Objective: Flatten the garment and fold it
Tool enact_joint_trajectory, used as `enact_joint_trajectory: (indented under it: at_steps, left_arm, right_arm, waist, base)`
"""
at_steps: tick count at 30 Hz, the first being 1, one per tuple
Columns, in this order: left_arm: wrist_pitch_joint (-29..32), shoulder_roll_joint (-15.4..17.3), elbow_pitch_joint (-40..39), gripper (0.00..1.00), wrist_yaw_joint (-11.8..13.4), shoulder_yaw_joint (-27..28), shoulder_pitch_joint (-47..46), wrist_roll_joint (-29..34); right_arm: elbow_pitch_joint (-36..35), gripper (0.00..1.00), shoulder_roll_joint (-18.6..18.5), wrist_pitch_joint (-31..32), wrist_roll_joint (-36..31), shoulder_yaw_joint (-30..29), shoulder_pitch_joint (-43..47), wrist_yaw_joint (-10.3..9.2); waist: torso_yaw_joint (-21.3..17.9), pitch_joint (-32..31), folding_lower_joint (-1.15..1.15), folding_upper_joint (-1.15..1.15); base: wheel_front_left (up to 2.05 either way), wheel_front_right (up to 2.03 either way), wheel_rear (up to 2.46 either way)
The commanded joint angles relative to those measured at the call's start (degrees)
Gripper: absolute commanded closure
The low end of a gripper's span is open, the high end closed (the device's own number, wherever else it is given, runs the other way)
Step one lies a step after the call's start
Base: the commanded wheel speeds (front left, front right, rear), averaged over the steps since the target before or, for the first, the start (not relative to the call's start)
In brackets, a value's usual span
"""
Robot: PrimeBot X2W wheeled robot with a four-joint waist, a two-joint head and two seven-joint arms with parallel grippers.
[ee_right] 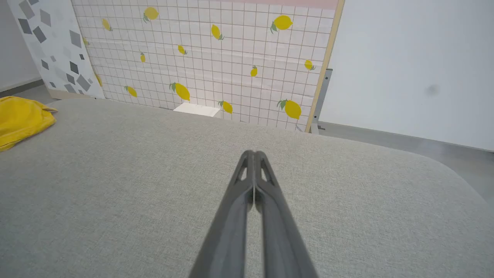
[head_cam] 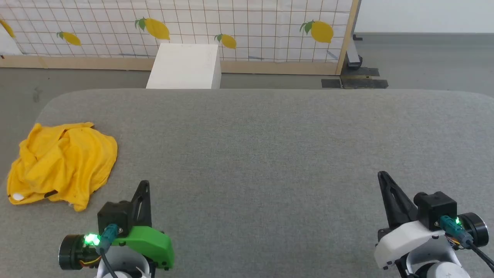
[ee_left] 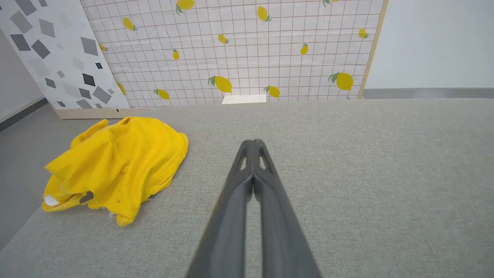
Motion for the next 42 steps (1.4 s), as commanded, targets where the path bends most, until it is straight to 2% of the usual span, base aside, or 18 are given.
enact_joint_trajectory:
  at_steps: [1,19,20,42]
  left_arm:
    - [0.1,-0.3,0.2,1.00,0.0,0.2,-1.0,0.6]
    - [0.1,-0.3,0.2,1.00,0.0,0.2,-1.0,0.6]
    - [0.0,0.0,0.0,0.00,0.0,0.0,0.0,0.0]
    - [-2.4,0.0,-0.7,0.00,0.6,-0.8,1.0,-0.8]
  right_arm:
    - [0.1,1.00,0.1,0.0,0.2,0.1,-1.0,-0.10]
    - [0.1,1.00,0.1,0.0,0.2,0.1,-1.0,-0.10]
    - [0.0,0.00,0.0,0.0,0.0,0.0,0.0,0.00]
    - [1.4,0.00,0.0,-2.4,1.1,-2.9,0.6,-0.02]
  waist:
    - [0.0,0.0,0.00,0.00]
    - [0.0,0.0,0.00,0.00]
    - [0.0,0.0,0.00,0.00]
    - [0.3,-0.2,0.00,0.00]
  base:
    - [0.00,0.00,0.00]
    - [0.00,0.00,0.00]
    - [0.00,0.00,0.00]
    - [0.00,0.00,0.00]
